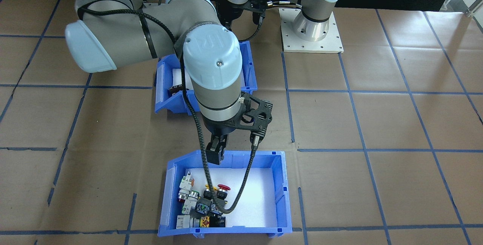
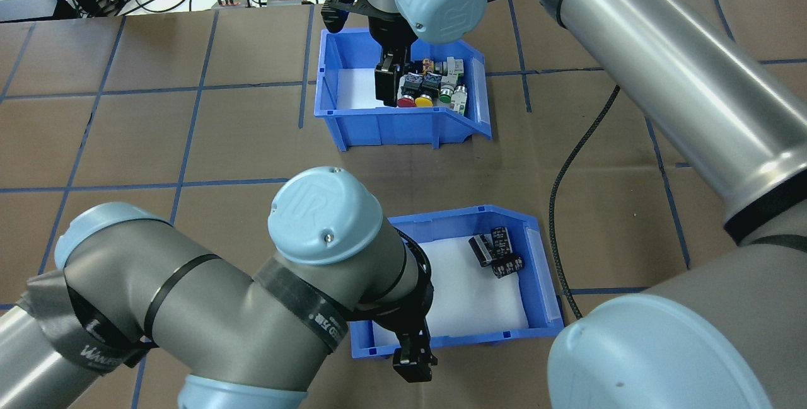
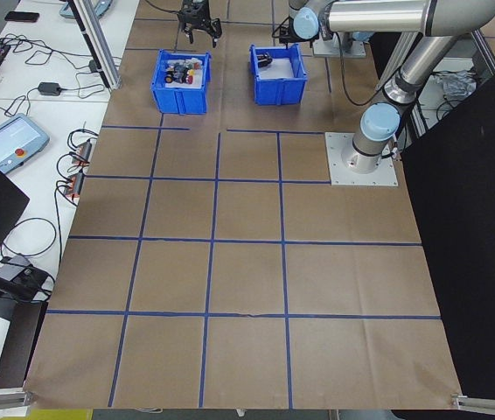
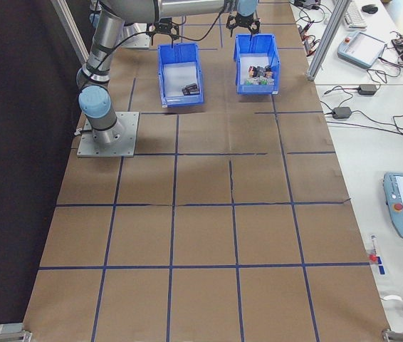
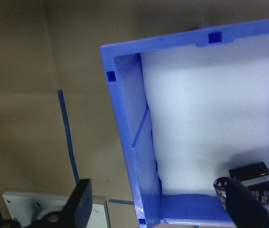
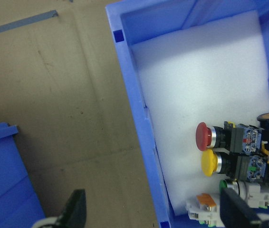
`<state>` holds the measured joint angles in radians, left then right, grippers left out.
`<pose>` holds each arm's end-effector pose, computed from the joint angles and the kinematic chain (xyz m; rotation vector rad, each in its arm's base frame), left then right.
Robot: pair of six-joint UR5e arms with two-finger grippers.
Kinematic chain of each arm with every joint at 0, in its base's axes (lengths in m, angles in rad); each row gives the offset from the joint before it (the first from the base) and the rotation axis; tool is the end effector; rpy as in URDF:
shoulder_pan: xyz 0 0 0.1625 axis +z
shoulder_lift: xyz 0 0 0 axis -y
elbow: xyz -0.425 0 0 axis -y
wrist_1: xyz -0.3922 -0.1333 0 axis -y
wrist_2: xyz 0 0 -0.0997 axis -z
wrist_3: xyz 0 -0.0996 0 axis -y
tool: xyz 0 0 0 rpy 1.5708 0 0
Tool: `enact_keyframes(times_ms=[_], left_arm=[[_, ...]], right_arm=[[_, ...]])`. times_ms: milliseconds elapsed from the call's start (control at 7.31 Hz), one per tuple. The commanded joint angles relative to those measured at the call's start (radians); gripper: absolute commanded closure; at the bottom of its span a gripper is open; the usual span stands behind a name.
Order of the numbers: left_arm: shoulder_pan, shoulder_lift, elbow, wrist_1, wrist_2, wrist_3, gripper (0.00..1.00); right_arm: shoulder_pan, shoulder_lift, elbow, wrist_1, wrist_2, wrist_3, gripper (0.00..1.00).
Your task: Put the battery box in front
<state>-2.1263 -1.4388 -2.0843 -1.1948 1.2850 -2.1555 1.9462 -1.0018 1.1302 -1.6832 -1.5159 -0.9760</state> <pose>-0.3519 -0.2609 0.3417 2.1929 -2.1281 -0.4313 0.3916 -0.6153 0.3693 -1.9286 2.4071 -0.0015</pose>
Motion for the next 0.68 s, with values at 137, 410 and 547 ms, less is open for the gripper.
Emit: enact_keyframes(times_ms=[137, 410, 547], left_arm=[[-0.023, 0.003, -0.081, 0.070, 0.007, -0.055, 0.04], [-0.037, -0.011, -0.124, 0.168, 0.016, -0.082, 0.04], [-0.043, -0.015, -0.153, 0.225, 0.063, -0.095, 0.04]], right_arm=[[0.078, 0.097, 0.022, -0.096, -0.062, -0.082, 0.00], [0.077, 0.104, 0.045, -0.143, -0.082, -0.105, 0.00], [0.076, 0.112, 0.060, -0.148, -0.089, -0.102, 0.00]])
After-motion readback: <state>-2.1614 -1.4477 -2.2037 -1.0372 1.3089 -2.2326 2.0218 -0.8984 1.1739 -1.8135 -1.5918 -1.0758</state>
